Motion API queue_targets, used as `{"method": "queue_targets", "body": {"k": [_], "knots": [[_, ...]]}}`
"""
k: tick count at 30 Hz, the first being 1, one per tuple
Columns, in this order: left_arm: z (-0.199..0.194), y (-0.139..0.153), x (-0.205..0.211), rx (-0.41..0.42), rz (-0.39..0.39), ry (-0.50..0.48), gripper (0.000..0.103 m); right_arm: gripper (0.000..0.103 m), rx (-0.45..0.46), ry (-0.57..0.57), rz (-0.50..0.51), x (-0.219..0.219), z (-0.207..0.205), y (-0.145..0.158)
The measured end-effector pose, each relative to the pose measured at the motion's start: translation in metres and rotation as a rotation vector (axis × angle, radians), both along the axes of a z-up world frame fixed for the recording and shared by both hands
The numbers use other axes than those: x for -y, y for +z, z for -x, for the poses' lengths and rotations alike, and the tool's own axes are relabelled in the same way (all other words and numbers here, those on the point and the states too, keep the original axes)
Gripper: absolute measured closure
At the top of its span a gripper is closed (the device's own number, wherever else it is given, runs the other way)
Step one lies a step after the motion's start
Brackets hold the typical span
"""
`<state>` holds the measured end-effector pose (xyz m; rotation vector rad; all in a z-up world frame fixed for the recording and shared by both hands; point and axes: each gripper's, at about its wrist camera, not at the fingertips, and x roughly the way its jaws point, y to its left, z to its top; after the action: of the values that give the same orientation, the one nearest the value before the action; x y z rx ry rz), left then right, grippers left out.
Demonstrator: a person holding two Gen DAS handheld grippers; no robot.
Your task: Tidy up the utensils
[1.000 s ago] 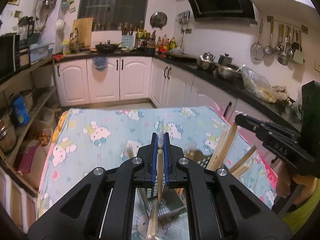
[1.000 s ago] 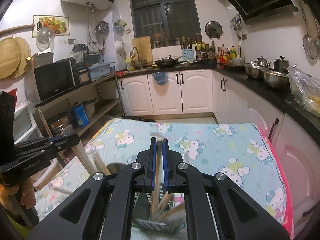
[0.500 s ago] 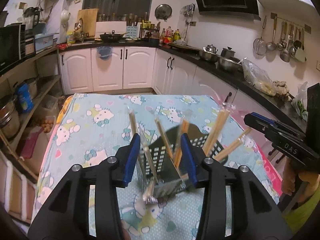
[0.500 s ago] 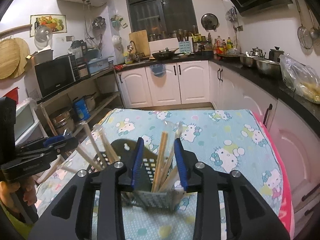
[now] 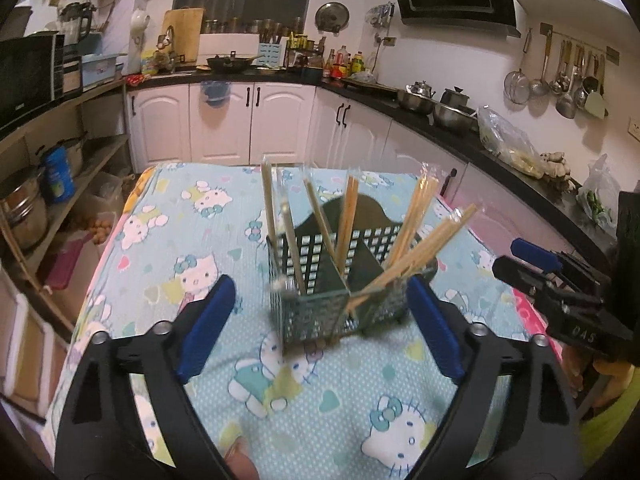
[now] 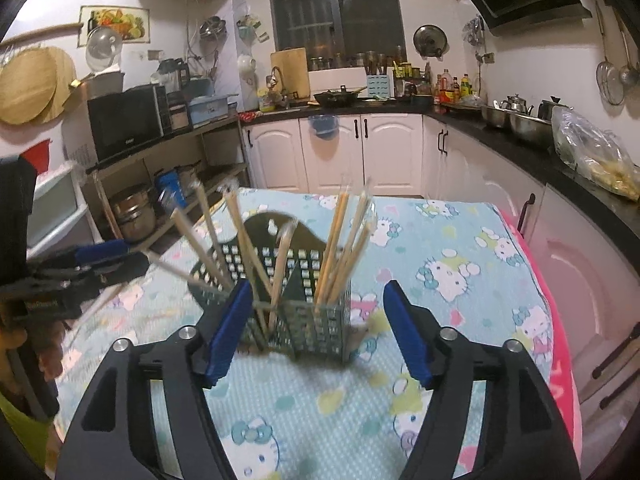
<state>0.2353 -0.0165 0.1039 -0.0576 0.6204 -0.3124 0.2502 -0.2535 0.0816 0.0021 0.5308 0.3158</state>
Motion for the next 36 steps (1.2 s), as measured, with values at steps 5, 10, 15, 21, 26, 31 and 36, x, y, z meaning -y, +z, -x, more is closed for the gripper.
{"method": "queue_targets", "body": {"k": [5,10,15,21,26,31,36], "knots": [[0.018,-0.013,0.000,-0.010,0.005,0.013,0.011,0.022,0.004,-0.001,0.006,-0.001,0.024,-0.016],[0.034,-0.031,-0.001,-0.026,0.028,0.030,0.011,0.014,0.011,0.000,0.004,-0.001,0.040,-0.031],[0.048,-0.049,-0.002,-0.024,0.053,0.041,0.011,0.012,0.016,-0.010,0.006,-0.003,0.054,-0.047],[0.066,-0.069,0.002,0.005,0.050,0.059,0.011,0.010,0.007,-0.021,-0.018,-0.004,0.066,-0.066],[0.075,-0.084,0.003,0.033,0.043,0.072,0.011,0.009,0.031,-0.029,-0.014,-0.007,0.077,-0.077],[0.078,-0.094,0.003,0.066,0.020,0.088,0.011,0.008,0.067,-0.047,-0.006,-0.006,0.085,-0.083],[0.082,-0.101,0.005,0.101,0.003,0.096,0.011,0.007,0.095,-0.069,0.024,-0.007,0.089,-0.091]]}}
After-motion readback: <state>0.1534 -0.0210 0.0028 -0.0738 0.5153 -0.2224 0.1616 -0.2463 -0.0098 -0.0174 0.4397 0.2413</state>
